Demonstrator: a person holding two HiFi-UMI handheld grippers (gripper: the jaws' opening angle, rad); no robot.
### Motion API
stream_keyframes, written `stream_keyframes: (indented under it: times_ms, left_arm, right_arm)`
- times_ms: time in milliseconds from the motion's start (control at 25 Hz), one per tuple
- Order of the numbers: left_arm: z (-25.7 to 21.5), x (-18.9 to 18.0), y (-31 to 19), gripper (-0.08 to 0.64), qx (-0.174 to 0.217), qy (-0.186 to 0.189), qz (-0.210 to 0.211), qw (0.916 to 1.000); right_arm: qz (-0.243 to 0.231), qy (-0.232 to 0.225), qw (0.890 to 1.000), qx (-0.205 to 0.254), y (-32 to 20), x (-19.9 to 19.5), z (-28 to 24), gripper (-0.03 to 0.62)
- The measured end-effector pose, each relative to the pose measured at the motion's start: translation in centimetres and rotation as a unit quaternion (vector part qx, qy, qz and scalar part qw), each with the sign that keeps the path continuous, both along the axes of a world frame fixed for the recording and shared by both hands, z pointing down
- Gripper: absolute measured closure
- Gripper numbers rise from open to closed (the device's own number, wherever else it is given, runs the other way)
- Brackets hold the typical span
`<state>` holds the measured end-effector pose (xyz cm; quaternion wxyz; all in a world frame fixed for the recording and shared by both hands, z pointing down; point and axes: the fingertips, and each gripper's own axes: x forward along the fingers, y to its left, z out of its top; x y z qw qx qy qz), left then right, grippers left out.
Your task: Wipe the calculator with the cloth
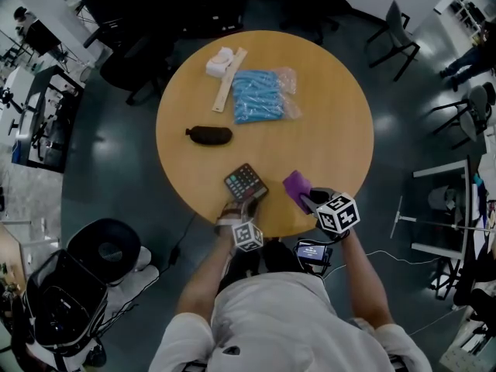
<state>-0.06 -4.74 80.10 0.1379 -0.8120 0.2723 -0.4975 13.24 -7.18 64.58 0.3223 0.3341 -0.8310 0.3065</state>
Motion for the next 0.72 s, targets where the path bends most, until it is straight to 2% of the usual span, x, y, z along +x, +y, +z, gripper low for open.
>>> stream_keyframes:
  times_ms: [160,360,520,640,720]
  left_arm:
    - [-0.3,-0.2,0.4,0.463,-0.005,-0.007,0.000,1.0000]
    - [-2.8,-0.8,0.9,0.454,0.004,0.022,-0.024,0.9995]
    - [-7.9,-1.0,1.6,0.449,0.012,0.098,-0.048,0.9939]
    - [-12.8,-1.2,1.4,0.456,0.023,0.169,-0.071,0.9827]
    - [-16.4,-1.4,1.0,0.547,0.044,0.214,-0.084,0.9722]
  right_arm:
    - [-0.001,-0.002,1.000,0.001,0.0,-0.3,-0.1,0.532]
    - [-0.003,-0.005,1.000,0.006,-0.3,-0.7,-0.3,0.532]
    - [0.004,-0.004,1.000,0.013,-1.1,-0.4,-0.5,0.532]
    - [0.013,0.001,1.000,0.018,-2.2,0.1,-0.3,0.532]
    - [0.020,0.005,1.000,0.019,-3.0,0.4,0.2,0.532]
